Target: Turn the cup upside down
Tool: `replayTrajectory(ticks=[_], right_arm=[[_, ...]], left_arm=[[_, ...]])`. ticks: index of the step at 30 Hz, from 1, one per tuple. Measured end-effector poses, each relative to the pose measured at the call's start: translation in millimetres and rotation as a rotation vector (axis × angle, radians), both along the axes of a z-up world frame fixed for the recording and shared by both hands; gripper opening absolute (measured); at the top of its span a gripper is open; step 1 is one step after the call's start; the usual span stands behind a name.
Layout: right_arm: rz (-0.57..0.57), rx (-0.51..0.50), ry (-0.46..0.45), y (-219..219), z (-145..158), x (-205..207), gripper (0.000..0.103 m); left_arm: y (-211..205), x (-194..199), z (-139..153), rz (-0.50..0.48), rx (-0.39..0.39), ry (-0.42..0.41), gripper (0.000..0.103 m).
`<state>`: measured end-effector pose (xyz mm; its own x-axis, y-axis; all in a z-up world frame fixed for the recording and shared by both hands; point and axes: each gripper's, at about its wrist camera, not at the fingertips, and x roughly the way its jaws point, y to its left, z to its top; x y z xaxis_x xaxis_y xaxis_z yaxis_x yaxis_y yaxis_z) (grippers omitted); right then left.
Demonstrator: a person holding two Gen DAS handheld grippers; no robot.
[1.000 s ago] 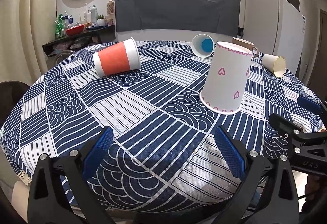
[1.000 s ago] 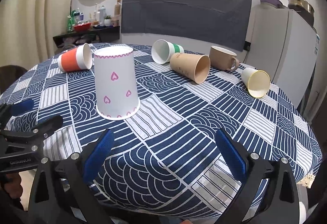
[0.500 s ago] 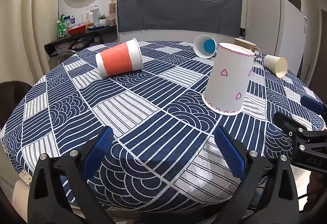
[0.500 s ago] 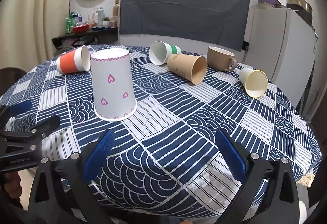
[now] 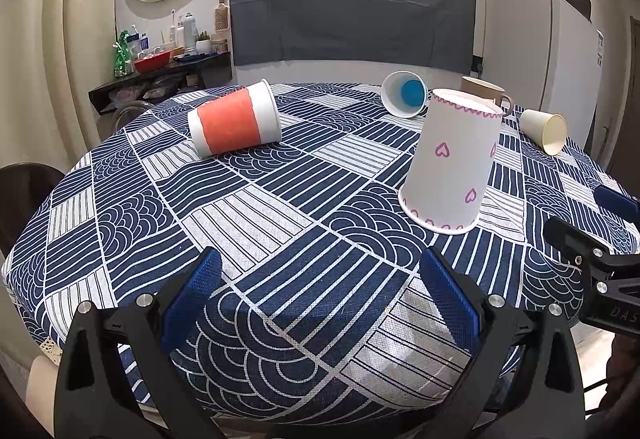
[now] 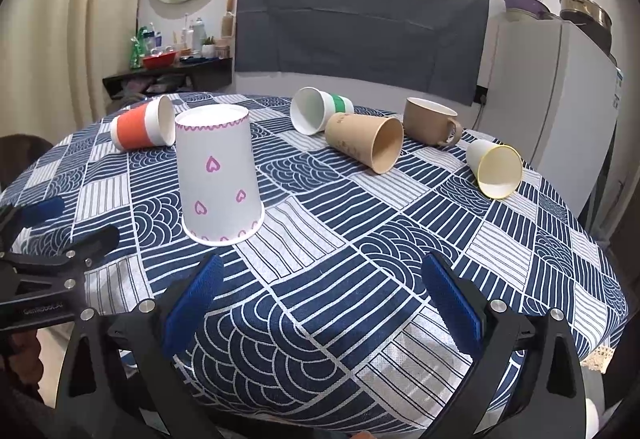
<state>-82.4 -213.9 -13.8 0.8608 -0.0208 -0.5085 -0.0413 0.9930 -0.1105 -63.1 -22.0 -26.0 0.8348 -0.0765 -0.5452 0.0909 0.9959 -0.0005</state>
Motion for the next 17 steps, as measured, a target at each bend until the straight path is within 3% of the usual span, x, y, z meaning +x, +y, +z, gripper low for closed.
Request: replayTrajectory(ticks=[17], right_arm=[[0.013, -0.001, 0.014, -0.2, -3.4, 4.0, 0.095]], left_arm=[[2.2, 4.9, -4.3, 0.02, 0.003, 0.021, 0.097]])
